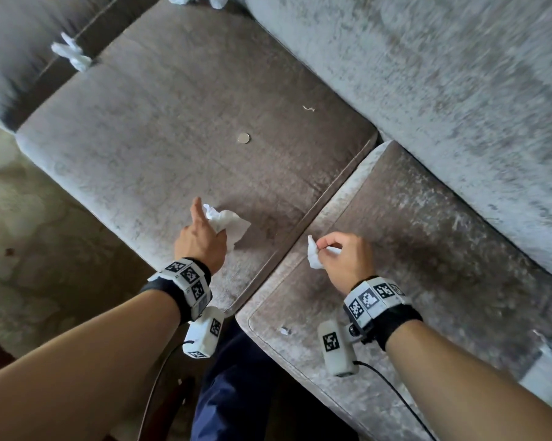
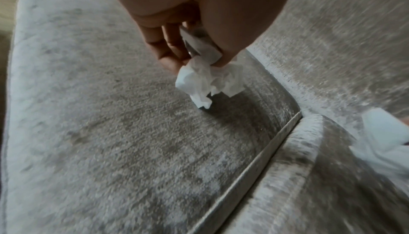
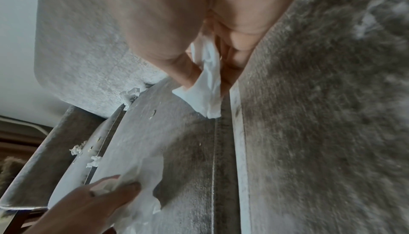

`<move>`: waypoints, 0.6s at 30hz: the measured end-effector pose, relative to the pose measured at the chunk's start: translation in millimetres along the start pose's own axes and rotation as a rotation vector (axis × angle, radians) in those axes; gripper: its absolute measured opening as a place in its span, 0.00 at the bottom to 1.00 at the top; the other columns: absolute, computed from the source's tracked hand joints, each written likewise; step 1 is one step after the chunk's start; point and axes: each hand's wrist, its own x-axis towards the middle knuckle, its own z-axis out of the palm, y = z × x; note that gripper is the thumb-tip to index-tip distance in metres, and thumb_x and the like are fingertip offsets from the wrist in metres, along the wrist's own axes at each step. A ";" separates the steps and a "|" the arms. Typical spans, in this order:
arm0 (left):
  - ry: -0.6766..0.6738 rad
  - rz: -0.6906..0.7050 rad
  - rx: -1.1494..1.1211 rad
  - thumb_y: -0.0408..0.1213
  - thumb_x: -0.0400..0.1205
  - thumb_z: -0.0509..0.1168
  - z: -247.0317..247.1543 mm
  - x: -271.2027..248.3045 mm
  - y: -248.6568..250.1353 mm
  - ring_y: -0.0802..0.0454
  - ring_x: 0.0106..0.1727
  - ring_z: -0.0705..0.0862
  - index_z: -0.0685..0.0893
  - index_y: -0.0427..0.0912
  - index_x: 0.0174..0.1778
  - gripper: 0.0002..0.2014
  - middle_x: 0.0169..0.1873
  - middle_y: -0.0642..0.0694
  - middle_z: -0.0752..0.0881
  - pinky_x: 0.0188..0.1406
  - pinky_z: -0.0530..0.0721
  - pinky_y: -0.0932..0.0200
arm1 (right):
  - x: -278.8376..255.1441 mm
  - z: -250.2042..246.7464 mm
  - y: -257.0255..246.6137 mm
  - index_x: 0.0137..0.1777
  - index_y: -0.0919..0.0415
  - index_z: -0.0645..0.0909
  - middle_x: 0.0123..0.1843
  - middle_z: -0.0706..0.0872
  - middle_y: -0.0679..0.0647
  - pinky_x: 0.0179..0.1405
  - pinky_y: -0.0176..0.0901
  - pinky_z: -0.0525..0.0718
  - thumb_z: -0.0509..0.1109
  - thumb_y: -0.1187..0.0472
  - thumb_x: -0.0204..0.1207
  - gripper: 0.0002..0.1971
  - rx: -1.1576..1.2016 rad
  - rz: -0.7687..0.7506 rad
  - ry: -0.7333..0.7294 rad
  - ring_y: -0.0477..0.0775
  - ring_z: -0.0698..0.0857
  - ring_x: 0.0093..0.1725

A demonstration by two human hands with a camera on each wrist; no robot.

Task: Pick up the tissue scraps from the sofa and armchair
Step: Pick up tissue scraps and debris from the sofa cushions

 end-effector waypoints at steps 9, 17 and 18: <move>-0.047 -0.022 0.141 0.40 0.83 0.64 3.1 19.7 0.5 0.42 0.36 0.75 0.73 0.43 0.62 0.14 0.41 0.39 0.83 0.35 0.72 0.51 | 7.2 9.9 -8.4 0.43 0.56 0.88 0.38 0.85 0.49 0.23 0.28 0.67 0.70 0.66 0.72 0.07 -0.089 0.035 0.006 0.50 0.80 0.38; -0.062 0.008 0.221 0.51 0.78 0.67 -13.4 8.9 -2.6 0.42 0.39 0.82 0.81 0.51 0.54 0.13 0.42 0.43 0.87 0.37 0.79 0.55 | -25.8 21.5 -5.3 0.45 0.58 0.86 0.40 0.89 0.50 0.32 0.28 0.79 0.73 0.59 0.75 0.04 -0.044 -0.059 -0.061 0.50 0.86 0.40; -0.062 0.021 0.219 0.51 0.78 0.67 -14.2 3.5 -2.0 0.43 0.39 0.83 0.81 0.52 0.54 0.13 0.42 0.44 0.87 0.37 0.80 0.56 | -32.9 23.5 -1.4 0.46 0.59 0.86 0.41 0.89 0.50 0.31 0.20 0.76 0.72 0.61 0.75 0.03 -0.050 -0.071 -0.085 0.49 0.86 0.41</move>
